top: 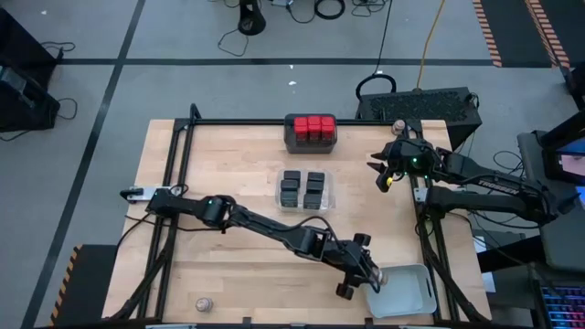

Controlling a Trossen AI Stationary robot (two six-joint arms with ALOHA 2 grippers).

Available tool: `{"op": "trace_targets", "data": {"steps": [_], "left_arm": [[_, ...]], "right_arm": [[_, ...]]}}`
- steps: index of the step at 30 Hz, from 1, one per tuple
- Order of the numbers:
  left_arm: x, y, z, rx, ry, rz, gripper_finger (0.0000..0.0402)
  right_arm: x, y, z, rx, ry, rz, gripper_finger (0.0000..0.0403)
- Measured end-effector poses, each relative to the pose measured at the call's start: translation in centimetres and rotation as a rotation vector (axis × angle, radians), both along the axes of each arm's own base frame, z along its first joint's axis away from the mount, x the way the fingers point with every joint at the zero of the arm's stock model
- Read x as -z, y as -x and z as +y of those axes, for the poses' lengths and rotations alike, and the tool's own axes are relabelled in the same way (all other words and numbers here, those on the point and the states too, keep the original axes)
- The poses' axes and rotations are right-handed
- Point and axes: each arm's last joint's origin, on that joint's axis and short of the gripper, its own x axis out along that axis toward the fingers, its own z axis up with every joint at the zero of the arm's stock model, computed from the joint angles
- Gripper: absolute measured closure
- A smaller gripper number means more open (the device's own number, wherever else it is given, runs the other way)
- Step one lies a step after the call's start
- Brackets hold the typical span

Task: Sort spices by type
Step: Put the brown seasoning into the white bin

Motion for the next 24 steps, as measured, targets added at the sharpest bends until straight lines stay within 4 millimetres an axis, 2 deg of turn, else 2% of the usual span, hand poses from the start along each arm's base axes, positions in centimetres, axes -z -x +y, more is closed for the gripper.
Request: {"op": "trace_targets", "data": {"steps": [12,14,17,21,24], "left_arm": [[0.5,-0.1,0.0,0.032,-0.016,0.002,0.0217],[-0.5,0.4,0.2,0.045,-0.047,0.021,0.0217],[-3.5,1.5,0.5,0.055,-0.094,0.012,0.0217],[-7.5,3.1,1.0,0.038,-0.142,-0.008,0.0207],[-8.8,4.2,1.2,0.030,-0.202,0.016,0.0202]], "right_arm": [[0.0,0.0,0.0,-0.006,-0.003,-0.003,0.0282],[-0.1,-0.1,0.0,-0.014,0.006,-0.004,0.0282],[-0.3,0.0,0.0,-0.029,0.023,0.012,0.0282],[-2.4,0.2,0.2,-0.037,0.021,-0.003,0.0282],[-4.3,0.8,0.7,-0.101,-0.039,0.004,0.0282]]}}
